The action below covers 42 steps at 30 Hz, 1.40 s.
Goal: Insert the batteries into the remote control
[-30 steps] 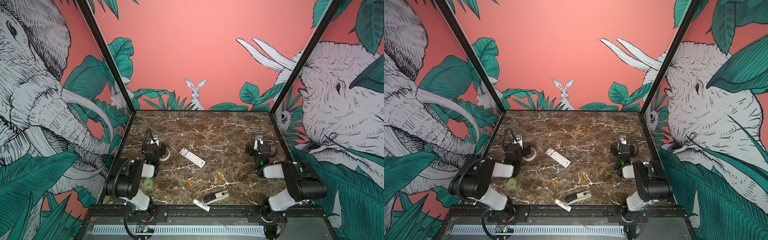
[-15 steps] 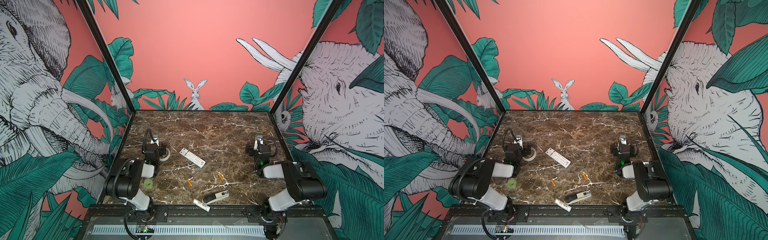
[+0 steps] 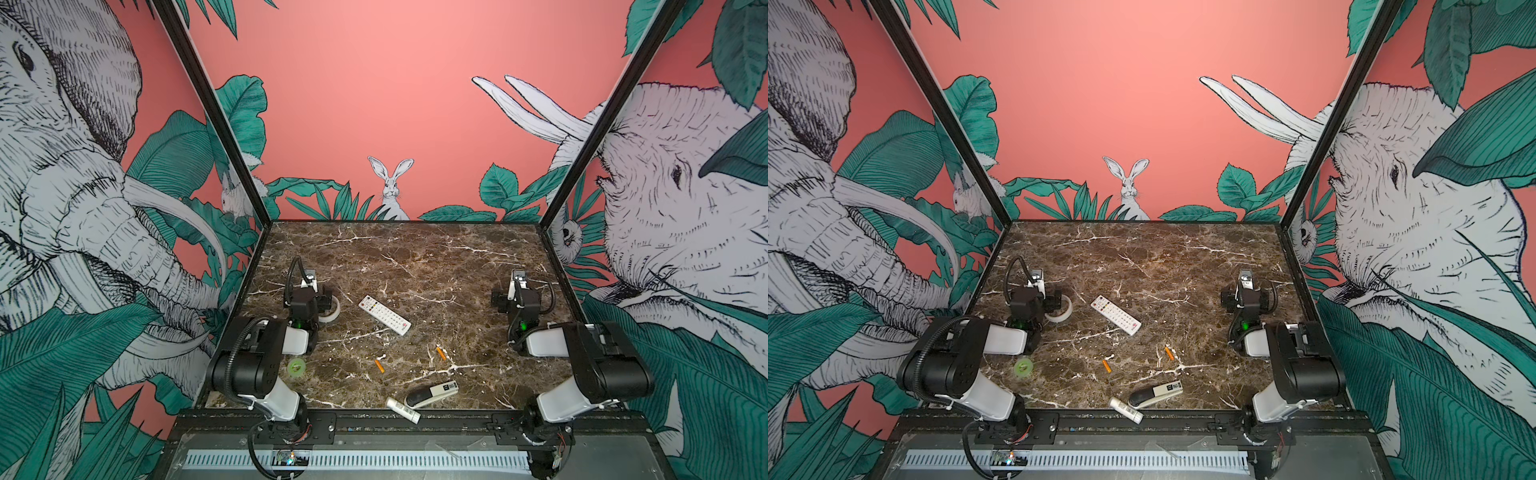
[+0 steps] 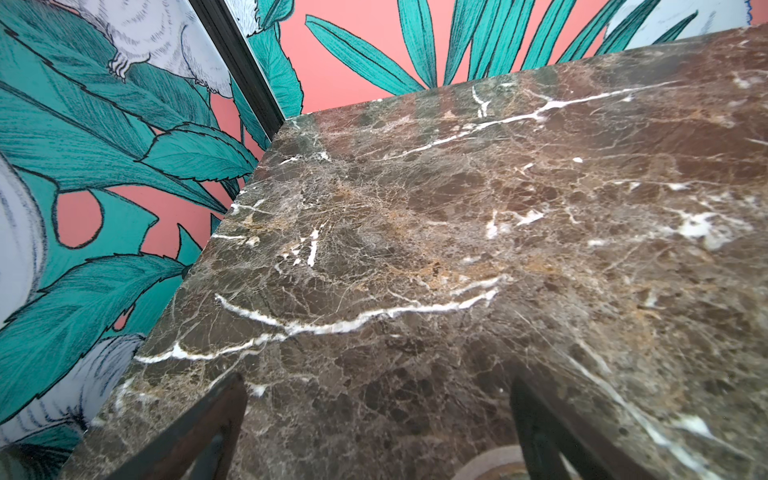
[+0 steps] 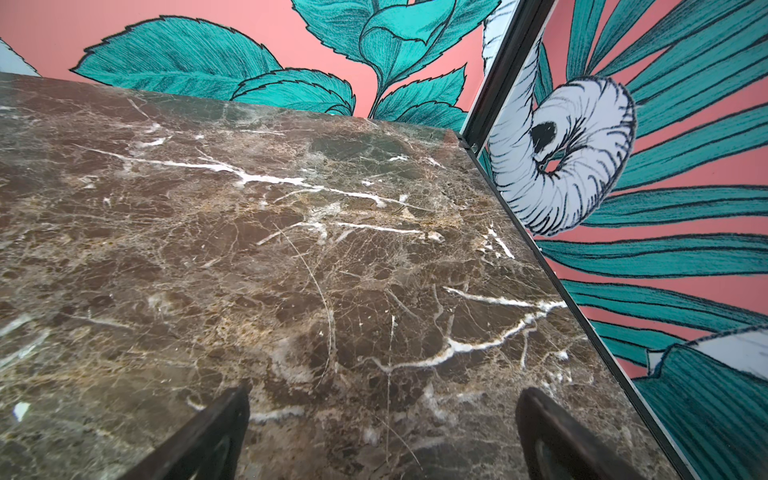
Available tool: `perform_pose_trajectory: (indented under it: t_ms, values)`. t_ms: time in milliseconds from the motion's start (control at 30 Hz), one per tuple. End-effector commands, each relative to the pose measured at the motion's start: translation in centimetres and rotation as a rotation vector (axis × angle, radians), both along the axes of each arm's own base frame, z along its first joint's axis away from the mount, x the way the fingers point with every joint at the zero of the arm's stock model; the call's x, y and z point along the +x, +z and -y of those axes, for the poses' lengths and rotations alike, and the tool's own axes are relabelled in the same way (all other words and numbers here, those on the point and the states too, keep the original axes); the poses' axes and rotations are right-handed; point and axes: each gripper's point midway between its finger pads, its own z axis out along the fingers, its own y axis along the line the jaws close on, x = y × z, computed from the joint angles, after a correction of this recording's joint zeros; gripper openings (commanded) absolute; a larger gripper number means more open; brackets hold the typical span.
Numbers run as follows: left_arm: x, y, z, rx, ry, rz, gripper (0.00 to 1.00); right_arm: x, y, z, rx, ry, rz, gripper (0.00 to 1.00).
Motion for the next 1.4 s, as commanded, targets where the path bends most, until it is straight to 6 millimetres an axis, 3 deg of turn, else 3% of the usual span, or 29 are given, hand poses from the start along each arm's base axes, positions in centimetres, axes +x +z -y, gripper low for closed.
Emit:
perform_pose_trajectory:
  t_ms: [0,367,467,667,767,867,967,1133,1267,1367]
  values:
    - [0.8,1.8,0.3,-0.014,-0.022,0.051,1.0,0.6,1.1,0.2,0.007,-0.007,0.038,0.99]
    - [1.2,3.7,-0.1,-0.019,0.043,-0.128,1.0,0.5,1.2,0.1,0.004,-0.006,0.046,0.99]
    - [0.3,5.3,-0.6,0.012,0.112,-0.113,1.0,0.5,1.3,-0.7,-0.001,0.047,0.041,0.99]
    - [-3.0,8.1,-2.0,0.019,0.304,-0.202,1.0,0.5,3.7,-1.8,-0.058,0.07,0.024,0.99]
    - [-4.1,9.1,-1.4,0.032,0.306,-0.233,1.0,0.4,4.7,-3.5,-0.114,0.094,-0.037,0.99]
    - [-5.0,9.9,-0.3,0.004,0.283,-0.254,1.0,0.1,6.2,-6.7,-0.087,0.199,-0.07,0.99]
    - [-5.9,10.3,0.6,-0.059,0.247,-0.29,1.0,-0.7,6.6,-11.7,-0.016,0.38,-0.143,0.99]
    - [-7.9,11.2,0.9,-0.126,0.236,-0.324,1.0,-3.7,5.9,-20.8,-0.011,0.716,-0.276,0.99]
    - [-9.0,11.9,1.9,-0.166,0.166,-0.354,1.0,-6.6,4.8,-27.0,-0.059,0.935,-0.372,0.99]
    - [-9.5,12.5,3.4,-0.184,0.06,-0.396,0.99,-8.1,4.0,-30.5,-0.113,1.023,-0.422,0.99]
